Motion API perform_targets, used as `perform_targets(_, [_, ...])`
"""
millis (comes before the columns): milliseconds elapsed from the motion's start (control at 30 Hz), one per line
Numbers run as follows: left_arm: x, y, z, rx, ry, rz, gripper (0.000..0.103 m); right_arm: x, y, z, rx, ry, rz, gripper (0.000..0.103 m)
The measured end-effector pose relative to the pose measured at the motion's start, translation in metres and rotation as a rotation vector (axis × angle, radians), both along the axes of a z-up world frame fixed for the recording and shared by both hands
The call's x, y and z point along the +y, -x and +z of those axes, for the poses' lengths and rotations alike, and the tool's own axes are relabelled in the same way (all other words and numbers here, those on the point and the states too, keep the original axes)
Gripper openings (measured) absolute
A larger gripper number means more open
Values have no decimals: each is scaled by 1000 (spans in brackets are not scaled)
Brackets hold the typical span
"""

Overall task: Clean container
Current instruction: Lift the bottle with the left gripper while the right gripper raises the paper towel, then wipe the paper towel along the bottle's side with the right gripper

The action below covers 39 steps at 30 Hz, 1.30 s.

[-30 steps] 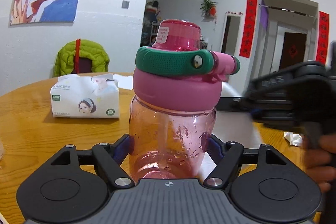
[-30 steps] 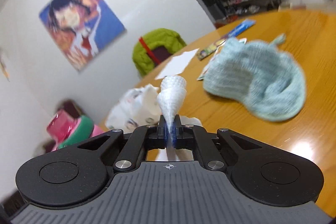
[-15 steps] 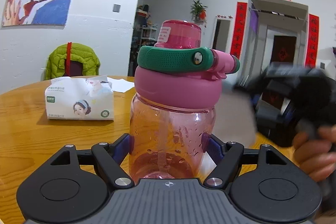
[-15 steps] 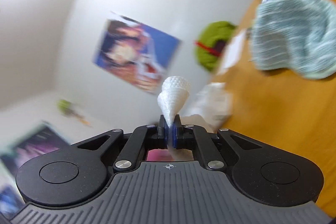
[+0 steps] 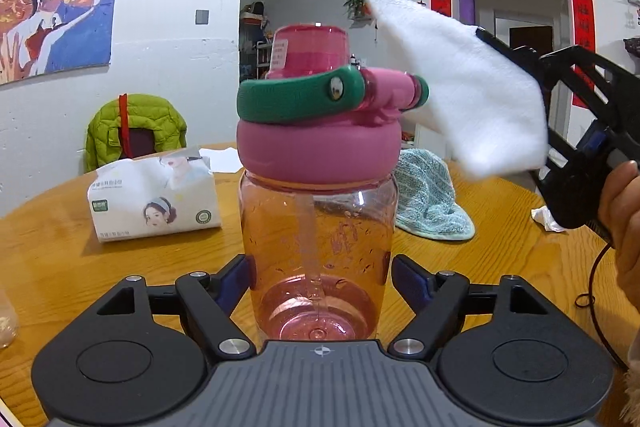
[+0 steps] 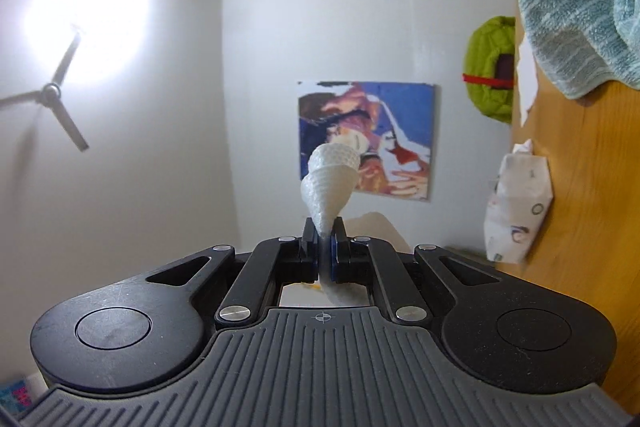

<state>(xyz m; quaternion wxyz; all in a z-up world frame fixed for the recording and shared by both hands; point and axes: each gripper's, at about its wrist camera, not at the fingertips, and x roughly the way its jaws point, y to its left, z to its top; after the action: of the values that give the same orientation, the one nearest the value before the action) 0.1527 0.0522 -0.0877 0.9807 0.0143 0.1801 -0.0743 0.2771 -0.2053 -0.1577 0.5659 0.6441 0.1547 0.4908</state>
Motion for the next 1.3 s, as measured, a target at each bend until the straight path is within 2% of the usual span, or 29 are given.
perform_targets(67, [-1, -2, -3, 5, -7, 6, 71, 10, -3, 0, 17, 95, 40, 7])
perform_targets(200, [-1, -2, -4, -4, -17, 12, 71, 51, -4, 5, 59, 405, 108, 8])
perform_targets(233, [0, -2, -4, -5, -16, 20, 71, 55, -1, 7, 59, 459, 66, 8])
perform_targets(433, [-7, -1, -5, -18, -41, 16, 71, 53, 10, 21, -10, 554, -26, 8])
perform_targets(700, [-8, 0, -5, -17, -34, 10, 71, 50, 25, 39, -103, 678, -149, 8])
perform_targets(767, [-9, 0, -5, -19, -36, 6, 71, 56, 28, 40, -110, 769, -187, 8])
perform_targets(867, [-9, 0, -6, -18, -33, 6, 71, 73, 15, 25, -30, 965, -132, 9])
perform_targets(1033, [-9, 0, -6, -18, -31, 8, 71, 68, 2, 16, 38, 1000, -53, 9])
perform_targets(1133, [-9, 0, -6, -18, -31, 8, 71, 53, 14, 35, -98, 810, -115, 9])
perform_targets(1200, [-9, 0, -6, -19, -32, 8, 71, 45, 15, 40, -121, 747, -116, 9])
perform_targets(1267, [-9, 0, -6, -19, -32, 8, 71, 51, 10, 27, -44, 784, -64, 9])
perform_targets(1300, [-9, 0, -6, -19, -32, 8, 71, 54, 2, 17, 24, 829, -24, 9])
